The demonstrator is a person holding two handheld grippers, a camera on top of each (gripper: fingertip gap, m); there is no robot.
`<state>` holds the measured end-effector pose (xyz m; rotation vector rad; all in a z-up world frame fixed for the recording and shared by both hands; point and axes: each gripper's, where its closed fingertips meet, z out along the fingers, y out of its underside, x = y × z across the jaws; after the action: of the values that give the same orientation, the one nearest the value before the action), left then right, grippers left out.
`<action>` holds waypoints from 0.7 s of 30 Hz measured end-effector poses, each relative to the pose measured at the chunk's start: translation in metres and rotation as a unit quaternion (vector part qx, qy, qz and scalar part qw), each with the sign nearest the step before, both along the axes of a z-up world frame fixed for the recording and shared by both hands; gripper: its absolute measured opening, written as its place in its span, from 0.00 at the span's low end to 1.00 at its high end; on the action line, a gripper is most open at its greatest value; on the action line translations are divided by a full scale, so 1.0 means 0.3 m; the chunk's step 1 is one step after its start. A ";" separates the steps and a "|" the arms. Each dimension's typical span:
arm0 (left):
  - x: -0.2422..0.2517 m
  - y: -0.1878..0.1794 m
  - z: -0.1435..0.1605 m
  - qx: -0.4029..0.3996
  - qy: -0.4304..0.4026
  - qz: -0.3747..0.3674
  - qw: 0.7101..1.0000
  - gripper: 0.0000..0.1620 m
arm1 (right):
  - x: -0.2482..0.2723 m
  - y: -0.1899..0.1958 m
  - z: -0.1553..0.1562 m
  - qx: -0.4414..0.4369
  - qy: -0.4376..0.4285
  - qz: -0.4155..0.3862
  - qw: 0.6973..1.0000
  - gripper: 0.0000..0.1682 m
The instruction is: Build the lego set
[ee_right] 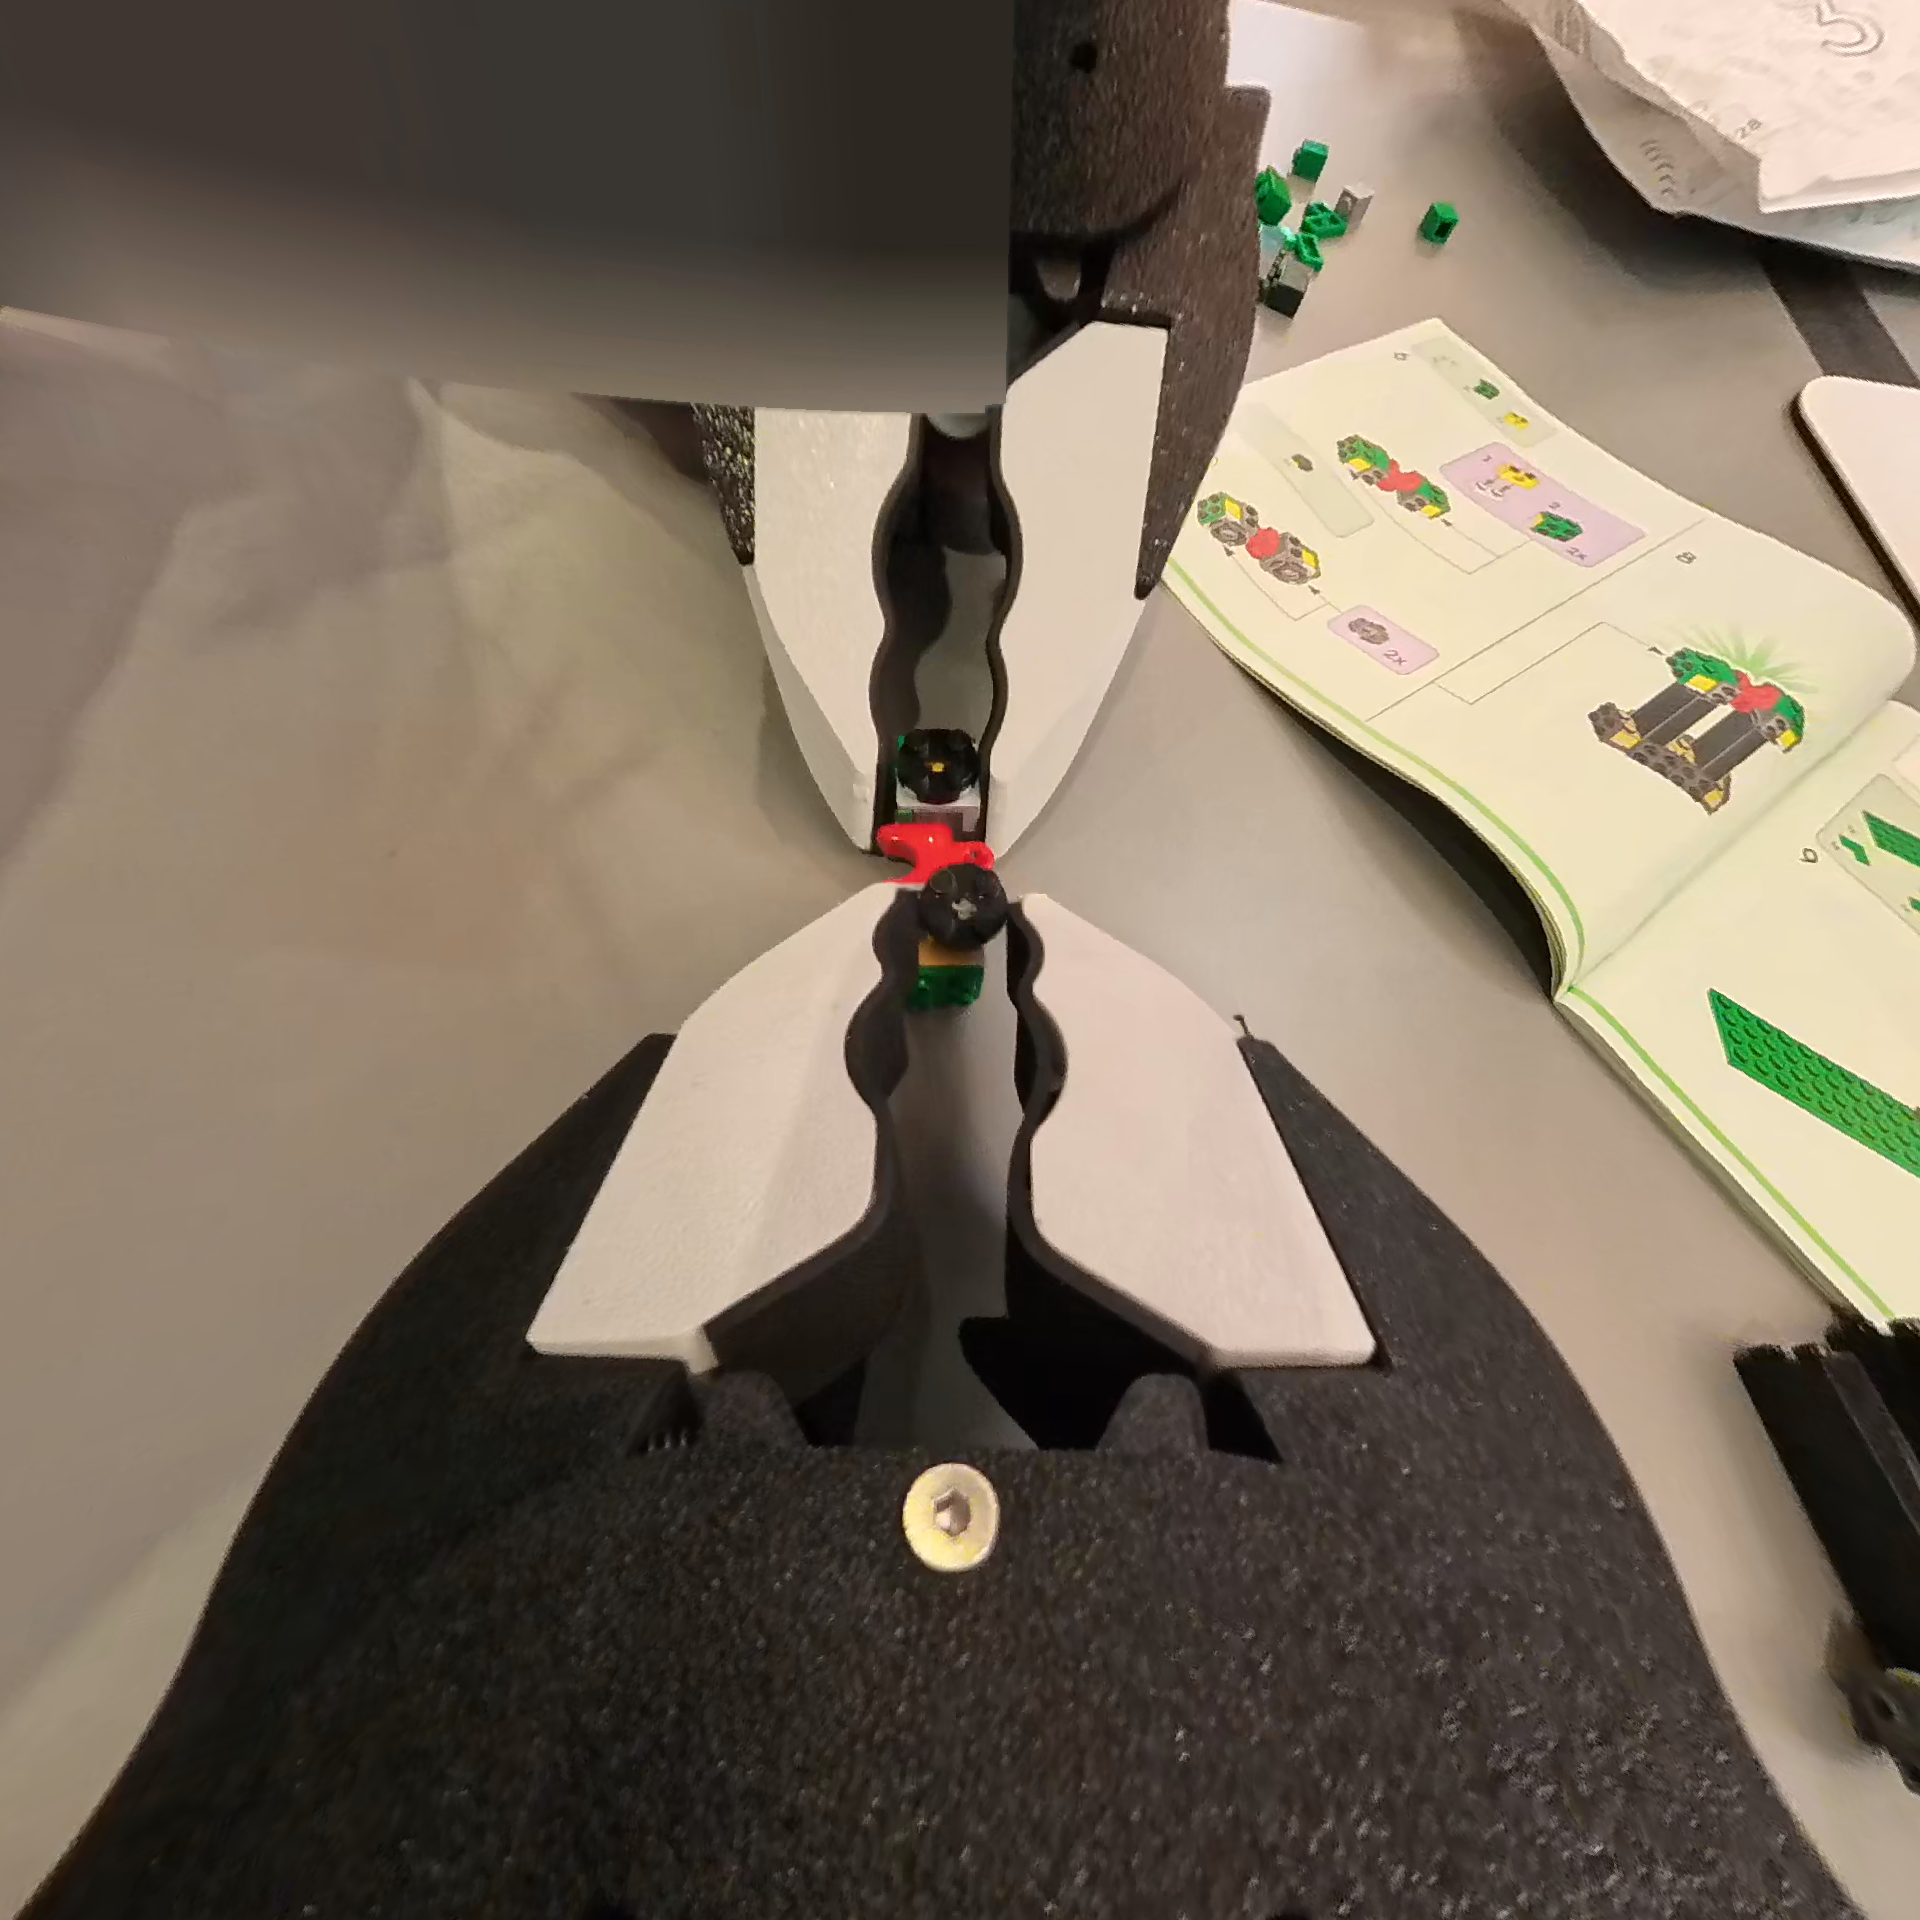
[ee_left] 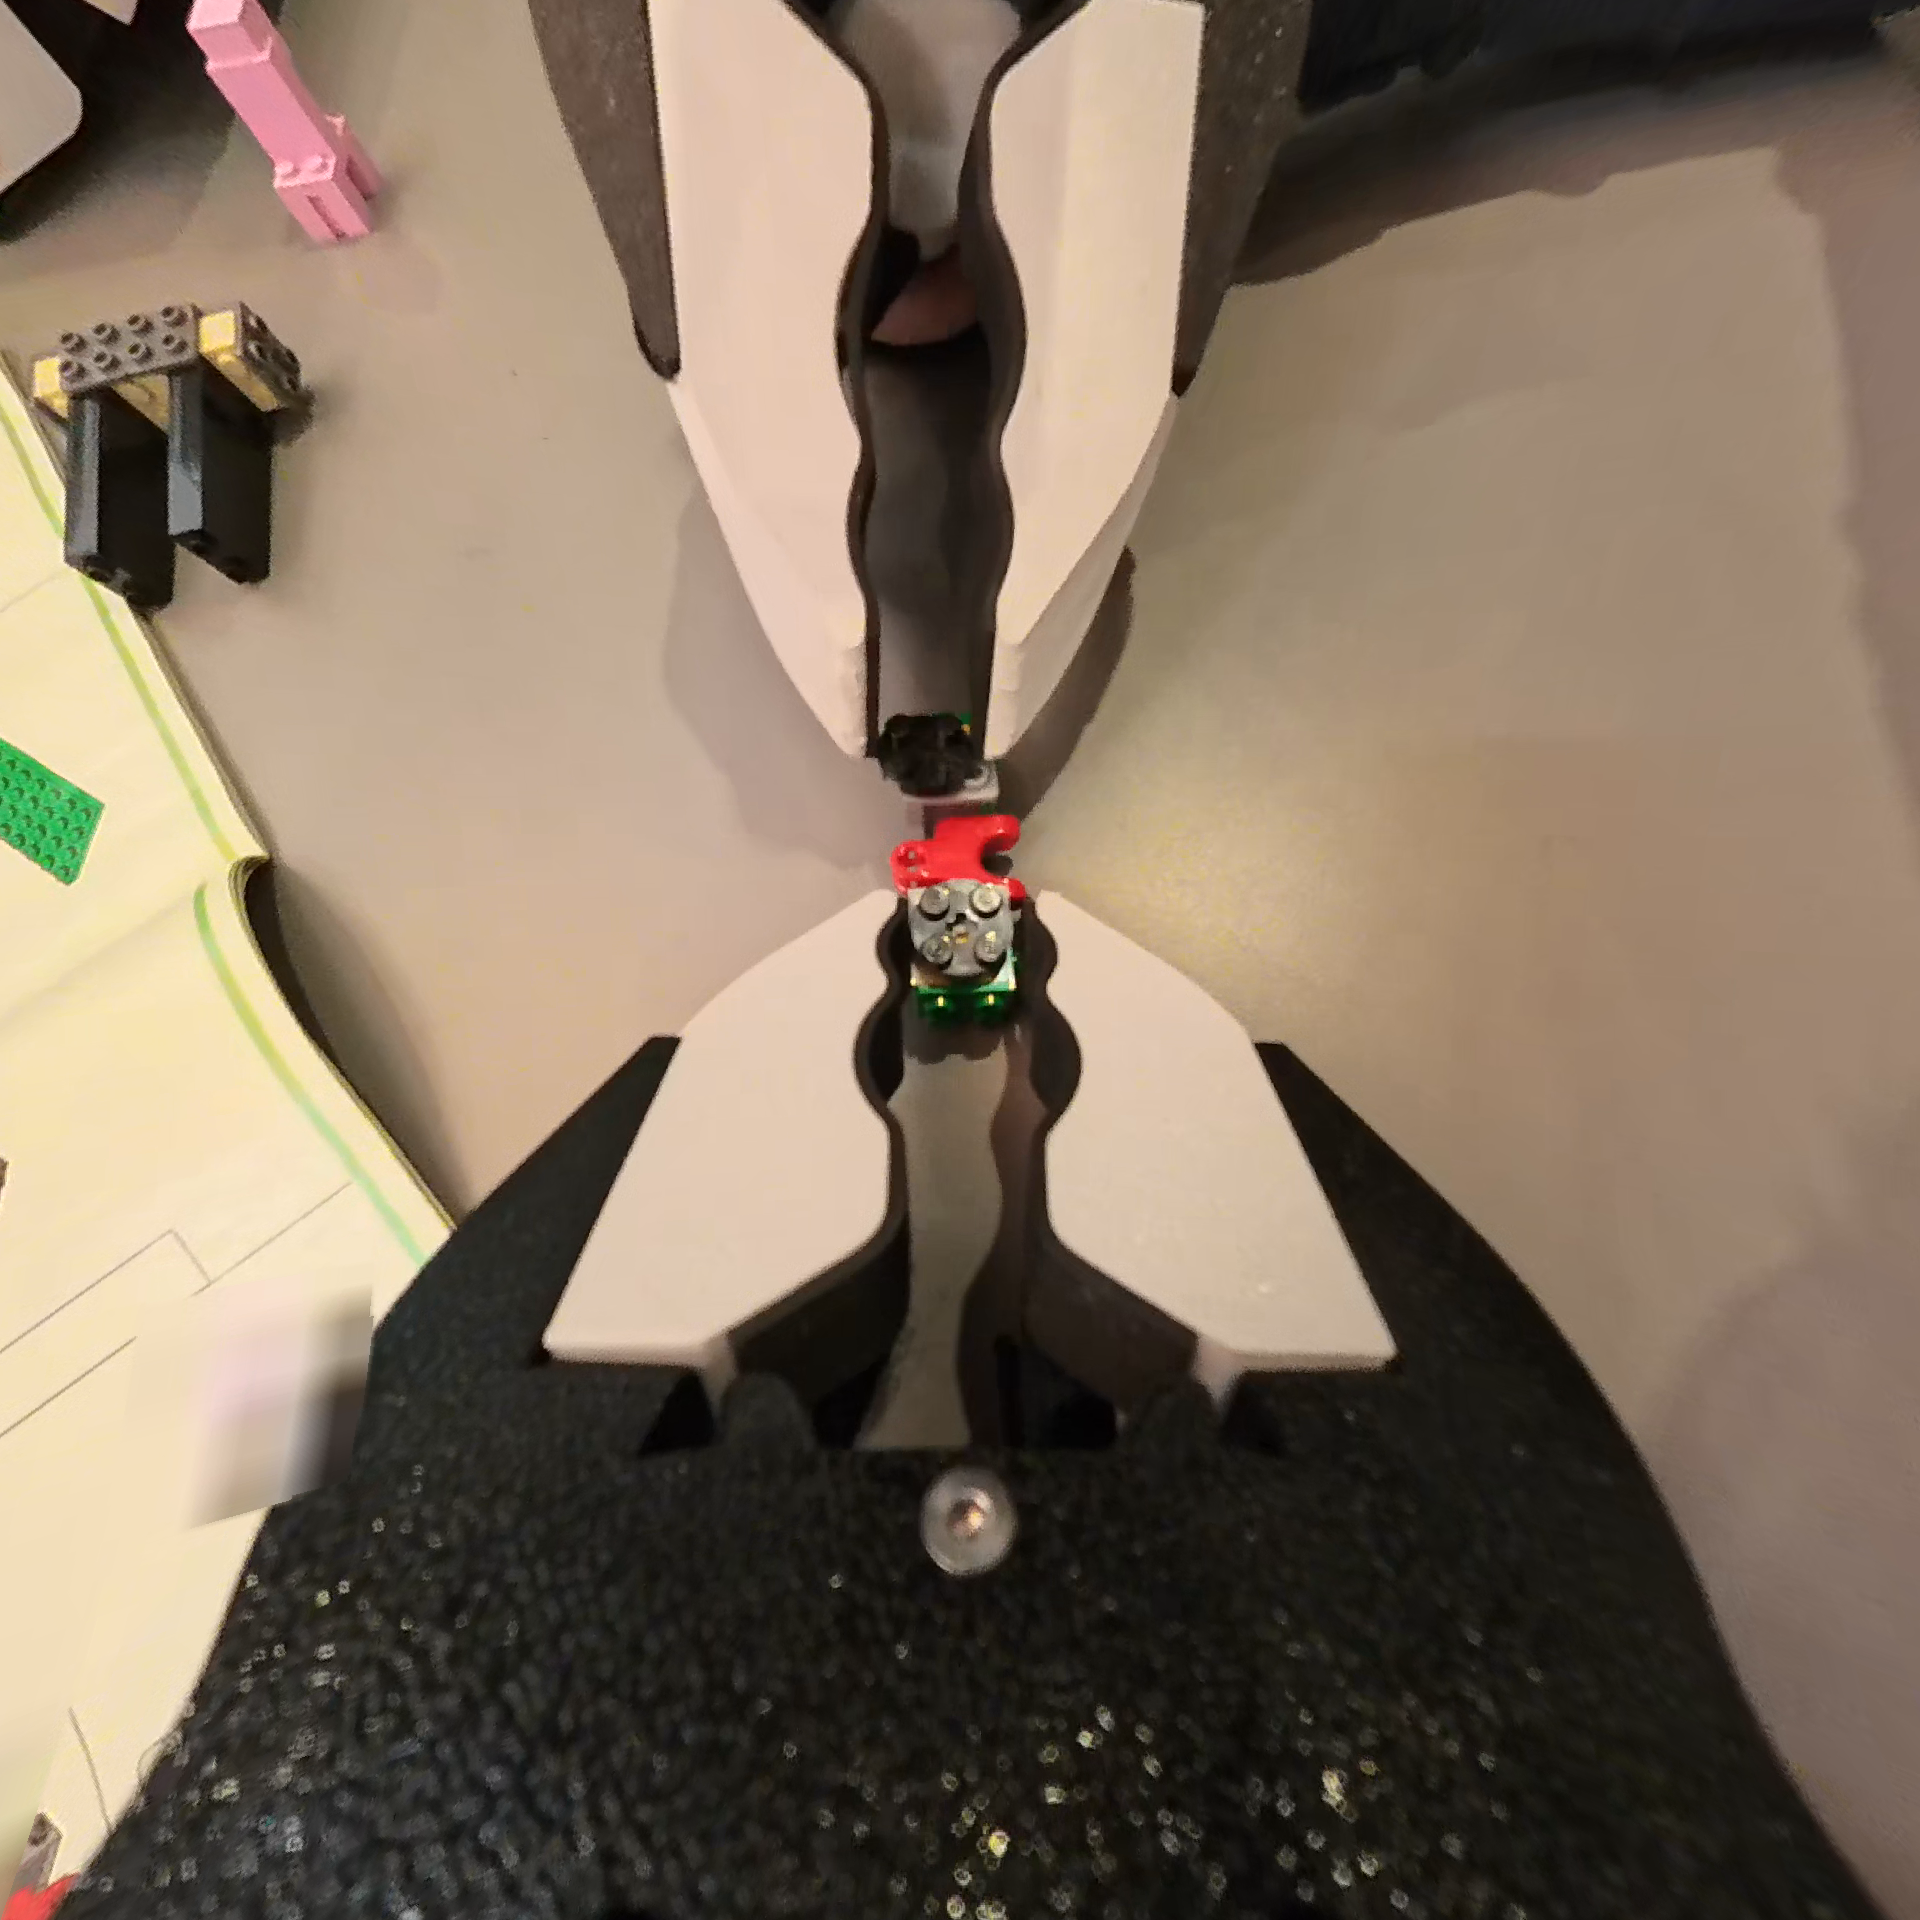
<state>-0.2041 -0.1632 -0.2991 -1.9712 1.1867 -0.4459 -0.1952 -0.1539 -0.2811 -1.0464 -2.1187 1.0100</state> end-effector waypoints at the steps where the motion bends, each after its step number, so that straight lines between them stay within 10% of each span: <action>1: 0.000 0.000 -0.001 -0.001 0.001 0.000 1.000 0.12 | 0.001 0.001 -0.002 0.003 -0.001 -0.001 1.000 0.09; 21: 0.002 -0.002 -0.004 -0.004 0.002 -0.003 1.000 0.12 | -0.013 -0.027 -0.010 0.040 -0.042 -0.012 0.998 0.09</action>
<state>-0.2034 -0.1638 -0.3002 -1.9769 1.1947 -0.4503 -0.1991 -0.1621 -0.2841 -1.0901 -2.1892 0.8759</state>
